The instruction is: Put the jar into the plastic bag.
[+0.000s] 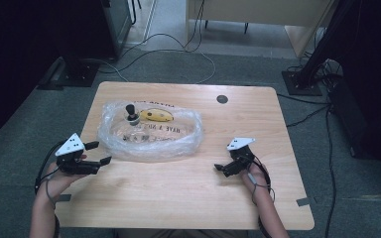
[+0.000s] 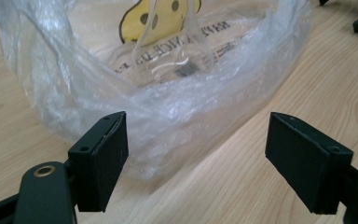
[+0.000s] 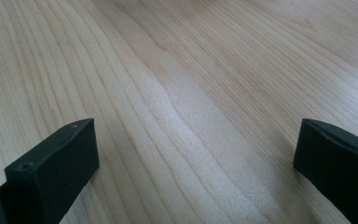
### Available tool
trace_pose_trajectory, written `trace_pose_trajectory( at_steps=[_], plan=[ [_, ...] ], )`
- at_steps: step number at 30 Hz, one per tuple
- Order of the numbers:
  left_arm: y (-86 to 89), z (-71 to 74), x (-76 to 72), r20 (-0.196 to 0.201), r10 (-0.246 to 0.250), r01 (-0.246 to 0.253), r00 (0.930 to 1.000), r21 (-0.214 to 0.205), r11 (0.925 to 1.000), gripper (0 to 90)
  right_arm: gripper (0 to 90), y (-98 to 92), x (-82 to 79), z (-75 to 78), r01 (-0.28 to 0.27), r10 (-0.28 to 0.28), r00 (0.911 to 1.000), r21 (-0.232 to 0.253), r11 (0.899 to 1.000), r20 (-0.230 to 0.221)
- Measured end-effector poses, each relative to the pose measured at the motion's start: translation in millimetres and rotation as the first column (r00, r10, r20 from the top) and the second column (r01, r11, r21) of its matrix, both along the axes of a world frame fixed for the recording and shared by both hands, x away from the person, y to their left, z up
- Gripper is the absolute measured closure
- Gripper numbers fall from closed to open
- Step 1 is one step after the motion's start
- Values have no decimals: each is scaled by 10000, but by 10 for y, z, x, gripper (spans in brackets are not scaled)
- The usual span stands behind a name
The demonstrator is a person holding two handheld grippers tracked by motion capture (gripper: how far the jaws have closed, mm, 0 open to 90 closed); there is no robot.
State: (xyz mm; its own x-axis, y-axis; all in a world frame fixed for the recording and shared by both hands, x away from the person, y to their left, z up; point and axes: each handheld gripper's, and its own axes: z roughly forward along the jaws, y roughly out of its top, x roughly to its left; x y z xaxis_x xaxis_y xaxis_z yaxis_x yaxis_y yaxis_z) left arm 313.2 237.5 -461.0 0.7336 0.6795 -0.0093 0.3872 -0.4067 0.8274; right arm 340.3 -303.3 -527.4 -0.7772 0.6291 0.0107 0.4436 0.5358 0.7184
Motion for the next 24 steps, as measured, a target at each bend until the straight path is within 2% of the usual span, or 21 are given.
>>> trace_pose_trajectory(
  at_steps=[5,21,24],
  plan=[
    [39,-101,38,-286,191,-187,9994,153,9997,215,0,0,0,0,1,-1,10000,-1,10000,-2],
    [84,-377,117,-720,295,-266,9970,405,9988,214,0,0,0,0,0,0,10000,-1,10000,0],
    [78,-428,132,-838,324,-276,9960,571,9980,214,0,0,0,0,1,-1,10000,0,10000,-2]
  ],
)
